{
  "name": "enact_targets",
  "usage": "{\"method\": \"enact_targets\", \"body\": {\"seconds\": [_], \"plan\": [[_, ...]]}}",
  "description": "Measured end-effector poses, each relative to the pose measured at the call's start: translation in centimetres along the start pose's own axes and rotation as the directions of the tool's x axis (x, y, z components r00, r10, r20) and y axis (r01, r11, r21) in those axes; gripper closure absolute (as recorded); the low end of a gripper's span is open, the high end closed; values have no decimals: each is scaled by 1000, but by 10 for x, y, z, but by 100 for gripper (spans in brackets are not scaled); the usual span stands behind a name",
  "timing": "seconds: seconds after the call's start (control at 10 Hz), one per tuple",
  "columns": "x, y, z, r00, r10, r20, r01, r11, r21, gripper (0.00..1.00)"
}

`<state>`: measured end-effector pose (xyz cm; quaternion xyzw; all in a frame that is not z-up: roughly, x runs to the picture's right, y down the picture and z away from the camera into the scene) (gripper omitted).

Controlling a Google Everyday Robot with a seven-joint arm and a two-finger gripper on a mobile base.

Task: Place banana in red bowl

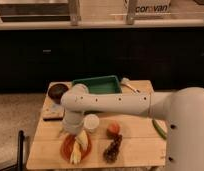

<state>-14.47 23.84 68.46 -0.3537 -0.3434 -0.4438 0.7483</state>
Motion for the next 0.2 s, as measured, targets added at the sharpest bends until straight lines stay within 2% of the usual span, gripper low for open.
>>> {"method": "enact_targets", "body": {"seconds": [0.2], "plan": [[2, -3, -11, 1000, -3, -17, 3, 1000, 3, 20]]}}
